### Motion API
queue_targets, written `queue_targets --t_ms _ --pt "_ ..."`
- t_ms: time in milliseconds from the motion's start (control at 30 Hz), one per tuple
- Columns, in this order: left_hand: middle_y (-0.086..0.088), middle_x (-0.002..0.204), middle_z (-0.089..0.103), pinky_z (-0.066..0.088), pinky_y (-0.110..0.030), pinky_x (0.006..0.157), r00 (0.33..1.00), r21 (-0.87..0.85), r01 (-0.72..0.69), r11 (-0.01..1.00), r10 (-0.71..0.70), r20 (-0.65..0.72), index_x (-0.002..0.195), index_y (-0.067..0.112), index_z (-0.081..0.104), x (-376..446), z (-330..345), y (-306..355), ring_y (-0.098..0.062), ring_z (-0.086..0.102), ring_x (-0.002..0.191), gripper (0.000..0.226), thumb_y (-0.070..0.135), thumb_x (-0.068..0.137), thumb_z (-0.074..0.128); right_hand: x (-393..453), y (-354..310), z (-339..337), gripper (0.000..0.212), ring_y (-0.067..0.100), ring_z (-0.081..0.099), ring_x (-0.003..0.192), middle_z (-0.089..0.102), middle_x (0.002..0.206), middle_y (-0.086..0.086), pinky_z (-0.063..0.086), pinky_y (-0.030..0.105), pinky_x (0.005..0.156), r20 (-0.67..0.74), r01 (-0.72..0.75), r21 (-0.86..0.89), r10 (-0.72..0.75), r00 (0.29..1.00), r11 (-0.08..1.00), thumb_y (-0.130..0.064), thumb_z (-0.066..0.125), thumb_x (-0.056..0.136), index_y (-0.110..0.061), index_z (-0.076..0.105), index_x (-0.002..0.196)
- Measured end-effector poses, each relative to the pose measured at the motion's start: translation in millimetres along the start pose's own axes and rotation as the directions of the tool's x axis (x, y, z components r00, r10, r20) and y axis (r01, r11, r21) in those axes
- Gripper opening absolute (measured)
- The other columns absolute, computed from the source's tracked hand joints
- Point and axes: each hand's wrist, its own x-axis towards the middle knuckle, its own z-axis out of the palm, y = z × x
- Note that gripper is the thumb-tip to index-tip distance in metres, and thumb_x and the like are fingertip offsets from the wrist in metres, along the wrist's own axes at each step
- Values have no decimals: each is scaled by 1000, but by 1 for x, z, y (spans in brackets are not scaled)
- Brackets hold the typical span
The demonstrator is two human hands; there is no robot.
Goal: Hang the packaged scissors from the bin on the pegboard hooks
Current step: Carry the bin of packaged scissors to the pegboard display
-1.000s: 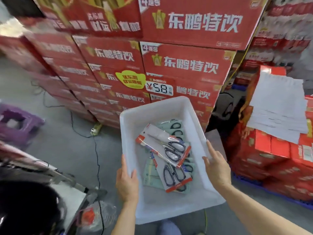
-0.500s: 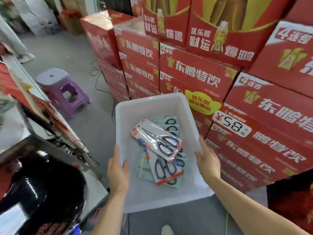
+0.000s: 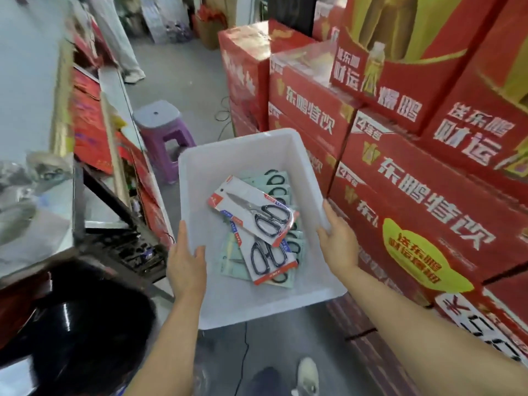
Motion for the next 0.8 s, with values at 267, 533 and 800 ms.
queue_targets --t_ms 267,533,800 --pt "-19 121 55 44 -42 86 990 36 96 995 -92 -104 152 31 27 90 16 10 -39 55 107 69 20 92 61 108 -45 46 63 27 52 124 55 137 7 45 37 99 36 99 39 -101 994 994 -20 59 93 -26 32 150" --pt "-20 119 56 42 -40 87 976 10 171 985 -168 -139 152 31 26 202 27 14 -37 54 109 70 19 92 60 219 -100 106 61 28 54 122 57 134 9 42 36 102 100 142 77 -150 984 987 -18 60 92 -23 36 148" --pt "-21 124 56 47 -46 89 964 45 197 979 -186 -190 152 31 29 300 44 31 -40 57 109 73 20 89 64 318 -140 149 61 28 55 119 58 131 9 42 34 97 120 175 95 -185 975 980 -18 60 92 -26 37 148"
